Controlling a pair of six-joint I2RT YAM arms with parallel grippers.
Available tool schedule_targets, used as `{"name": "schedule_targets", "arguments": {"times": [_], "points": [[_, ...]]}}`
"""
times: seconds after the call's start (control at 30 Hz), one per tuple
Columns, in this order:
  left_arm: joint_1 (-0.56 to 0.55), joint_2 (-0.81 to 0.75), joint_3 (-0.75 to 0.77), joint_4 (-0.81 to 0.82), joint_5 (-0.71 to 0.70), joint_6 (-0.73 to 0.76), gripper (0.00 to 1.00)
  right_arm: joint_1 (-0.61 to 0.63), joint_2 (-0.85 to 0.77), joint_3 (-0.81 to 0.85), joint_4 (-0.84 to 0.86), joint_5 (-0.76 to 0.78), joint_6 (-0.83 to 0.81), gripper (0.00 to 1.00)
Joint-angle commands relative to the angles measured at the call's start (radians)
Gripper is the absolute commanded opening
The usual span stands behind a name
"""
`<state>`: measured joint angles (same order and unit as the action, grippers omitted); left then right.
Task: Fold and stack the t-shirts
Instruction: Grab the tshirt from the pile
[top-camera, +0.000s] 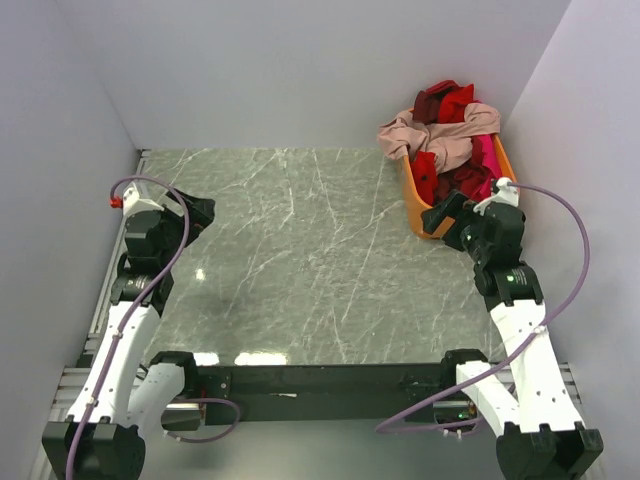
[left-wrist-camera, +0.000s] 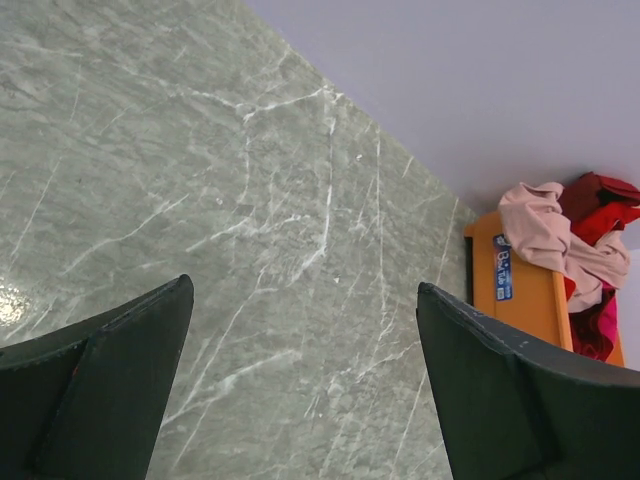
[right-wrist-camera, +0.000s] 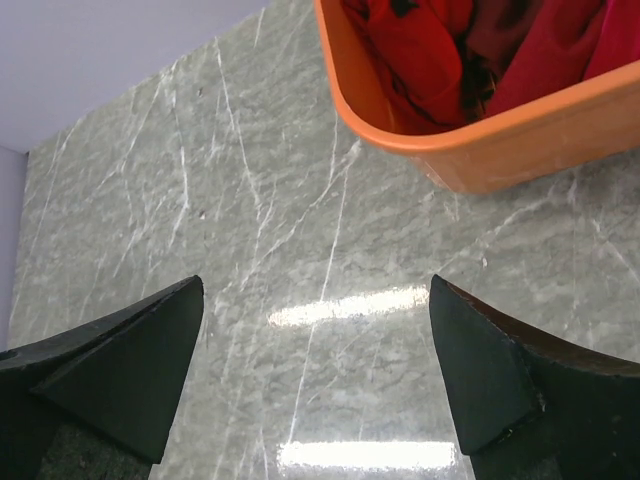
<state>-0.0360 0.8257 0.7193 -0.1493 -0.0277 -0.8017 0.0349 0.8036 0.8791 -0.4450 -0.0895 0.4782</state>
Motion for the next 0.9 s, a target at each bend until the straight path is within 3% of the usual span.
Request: {"name": "schedule_targets", "arguments": {"times": [0.0,0.2,0.43,0.6,0.87], "points": [[0.004,-0.043,0.011,0.034,-0.012,0.004,0.99,0.003,0.035,0.057,0.089,0.022,-0.007,1.0],[0.004,-0.024,0.034,0.024,-0.031,0.01,0.99,0.003,0.173,0.191,0.12,0.007,-0.023,1.0],[0.004,0.004,0.052,0.027,-0.018,0.021,0.99,0.003,0.547,0.5,0.117,-0.088,-0.009,1.0],[0.004,-0.051,0.017,0.076,0.008,0.035,0.99,0.003,0.776,0.747,0.08,0.063,0.071,1.0],[0.002,-0.103,-0.014,0.106,-0.031,0.035,0.99,0.005,1.153,1.159,-0.012,0.137,0.132,0.99]]}}
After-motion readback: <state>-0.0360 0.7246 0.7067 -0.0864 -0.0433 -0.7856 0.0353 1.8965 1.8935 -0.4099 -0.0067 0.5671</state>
